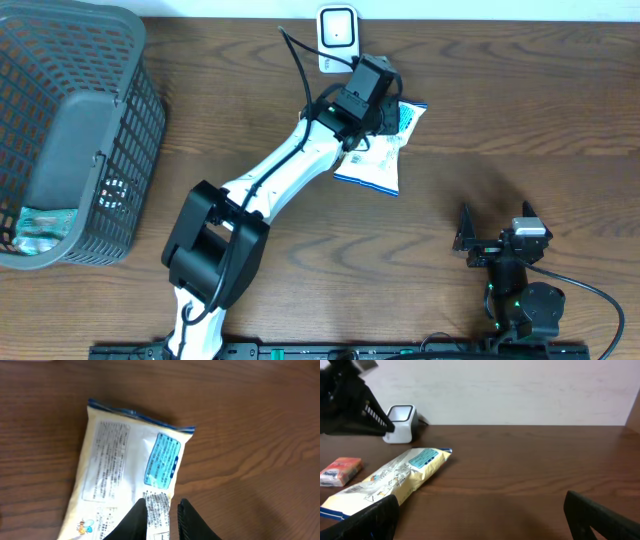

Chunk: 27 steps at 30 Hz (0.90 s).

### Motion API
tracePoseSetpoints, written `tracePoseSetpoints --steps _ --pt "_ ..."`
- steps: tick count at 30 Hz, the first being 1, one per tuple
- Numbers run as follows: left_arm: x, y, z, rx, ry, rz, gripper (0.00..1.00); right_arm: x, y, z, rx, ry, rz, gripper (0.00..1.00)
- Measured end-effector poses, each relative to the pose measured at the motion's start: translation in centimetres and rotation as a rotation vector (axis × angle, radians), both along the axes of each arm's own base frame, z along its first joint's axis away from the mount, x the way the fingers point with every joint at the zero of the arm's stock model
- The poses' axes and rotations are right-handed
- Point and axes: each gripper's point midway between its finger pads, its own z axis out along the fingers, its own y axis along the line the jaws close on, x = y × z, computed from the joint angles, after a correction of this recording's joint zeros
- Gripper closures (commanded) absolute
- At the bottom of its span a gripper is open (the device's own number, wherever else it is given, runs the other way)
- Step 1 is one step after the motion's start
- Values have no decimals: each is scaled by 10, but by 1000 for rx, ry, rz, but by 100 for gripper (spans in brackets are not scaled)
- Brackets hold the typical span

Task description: Scan the item barcode

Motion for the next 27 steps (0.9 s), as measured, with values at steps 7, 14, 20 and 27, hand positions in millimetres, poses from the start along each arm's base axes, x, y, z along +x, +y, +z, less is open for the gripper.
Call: tracePoseSetpoints --steps 7,14,20,27 --pt "-5 -1 -67 41 132 47 78 0 0 0 0 0 0 1" --pt "7 -3 -90 43 117 67 78 0 0 0 0 0 0 1" --pt "36 24 -89 55 67 156 78 0 0 0 0 0 0 1" --pt "60 59 -87 52 54 234 78 0 0 0 0 0 0 1"
